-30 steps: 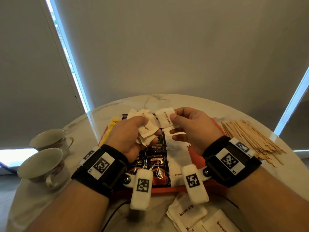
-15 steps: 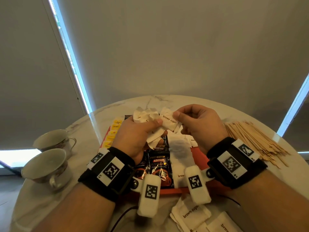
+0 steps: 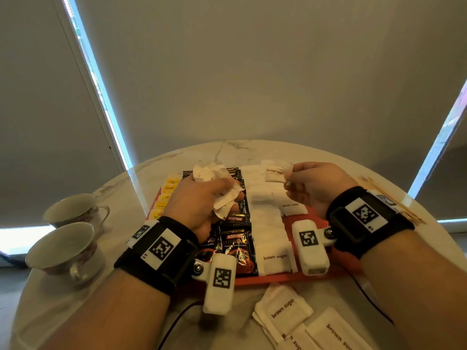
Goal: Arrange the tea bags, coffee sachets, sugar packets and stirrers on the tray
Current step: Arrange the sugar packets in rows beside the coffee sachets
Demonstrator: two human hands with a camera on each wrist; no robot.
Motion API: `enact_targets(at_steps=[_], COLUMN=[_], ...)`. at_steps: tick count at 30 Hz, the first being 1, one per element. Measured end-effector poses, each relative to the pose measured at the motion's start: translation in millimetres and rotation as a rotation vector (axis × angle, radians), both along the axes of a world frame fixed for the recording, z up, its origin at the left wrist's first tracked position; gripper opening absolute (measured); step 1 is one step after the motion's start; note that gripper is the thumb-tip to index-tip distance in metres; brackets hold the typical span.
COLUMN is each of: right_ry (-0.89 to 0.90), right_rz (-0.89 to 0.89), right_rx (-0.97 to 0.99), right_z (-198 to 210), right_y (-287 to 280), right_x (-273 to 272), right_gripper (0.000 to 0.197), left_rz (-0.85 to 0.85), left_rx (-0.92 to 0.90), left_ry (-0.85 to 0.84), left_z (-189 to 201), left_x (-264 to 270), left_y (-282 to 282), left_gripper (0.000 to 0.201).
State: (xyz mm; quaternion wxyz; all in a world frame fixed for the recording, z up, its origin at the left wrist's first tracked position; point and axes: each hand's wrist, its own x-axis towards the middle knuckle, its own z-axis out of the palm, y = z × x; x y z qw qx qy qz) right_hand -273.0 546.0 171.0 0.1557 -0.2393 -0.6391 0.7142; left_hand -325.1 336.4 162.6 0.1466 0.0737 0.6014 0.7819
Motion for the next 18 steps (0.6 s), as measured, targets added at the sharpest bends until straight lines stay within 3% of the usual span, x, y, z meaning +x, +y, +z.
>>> enact_targets(at_steps=[7, 18], right_ry=[-0.344, -0.476], right_rz=[-0.025, -0.041], right_rx=[0.114, 0.156], right_z=[-21.9, -20.4], right_y=[25.2, 30.5], right_x=[15.9, 24.2], right_gripper=[0.012, 0.017], left_rz=[0.026, 0.034], left_rx=[-0.018, 0.01], left_ry=[-0.01, -0.021], left_z=[-0.8, 2.4], left_x=[-1.8, -2.9], left_y=[-1.4, -5.4], left_gripper=[0.011, 0.013])
